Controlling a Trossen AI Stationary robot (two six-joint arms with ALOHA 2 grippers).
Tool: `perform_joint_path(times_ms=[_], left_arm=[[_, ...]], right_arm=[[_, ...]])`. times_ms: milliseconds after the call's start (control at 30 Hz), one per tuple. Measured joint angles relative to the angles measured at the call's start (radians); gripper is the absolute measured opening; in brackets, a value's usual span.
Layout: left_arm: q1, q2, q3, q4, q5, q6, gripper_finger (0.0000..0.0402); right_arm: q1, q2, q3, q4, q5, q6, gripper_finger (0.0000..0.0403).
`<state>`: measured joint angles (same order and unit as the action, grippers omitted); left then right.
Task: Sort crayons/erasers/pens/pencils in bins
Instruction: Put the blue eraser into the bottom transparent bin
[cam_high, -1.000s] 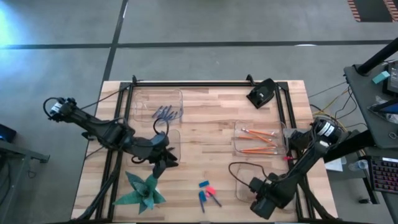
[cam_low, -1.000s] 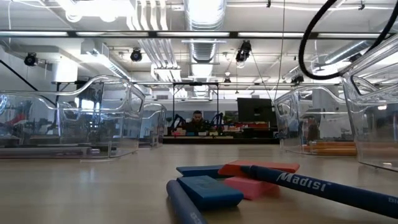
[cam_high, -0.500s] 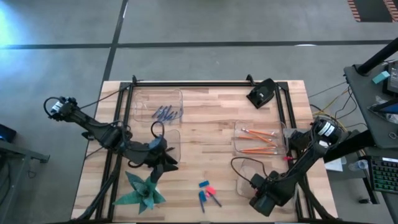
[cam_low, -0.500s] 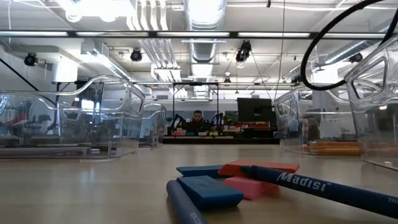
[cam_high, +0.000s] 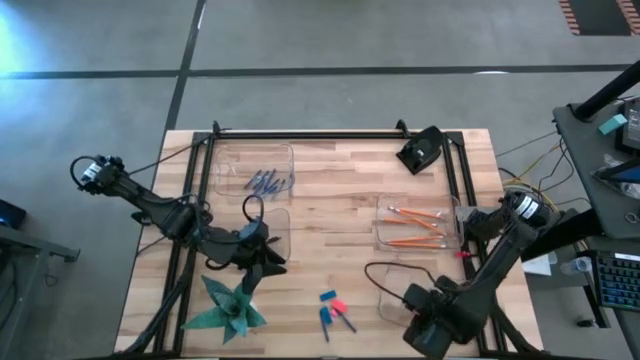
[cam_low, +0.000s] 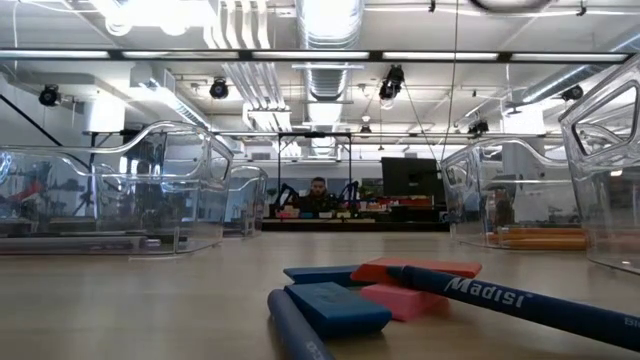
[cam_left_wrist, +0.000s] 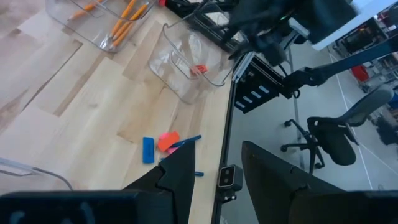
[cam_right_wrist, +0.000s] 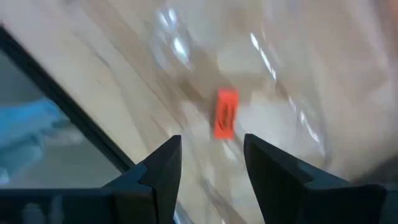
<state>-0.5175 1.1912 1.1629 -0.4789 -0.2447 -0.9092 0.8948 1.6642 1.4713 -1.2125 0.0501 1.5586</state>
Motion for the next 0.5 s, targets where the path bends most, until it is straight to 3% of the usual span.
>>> perform_joint_path(times_ms=[267,433,500], left_arm=[[-0.001,0.0,0.0,0.0,0.0,0.0,0.0118],[-0.001,0.0,-0.001,0.0,0.0,-0.001,0.0118],[-0.002,0.0,-0.001,0.001,0.0,-0.002,0.0118]], right_arm=[[-0.046,0.005,0.138,0.075,0.51,-0.065,0.0153],[-0.133,0.032,0.127,0.29,0.525,-0.29,0.0164],[-0.165,0.052,0.126,0.378,0.479,-0.398,0.0175]])
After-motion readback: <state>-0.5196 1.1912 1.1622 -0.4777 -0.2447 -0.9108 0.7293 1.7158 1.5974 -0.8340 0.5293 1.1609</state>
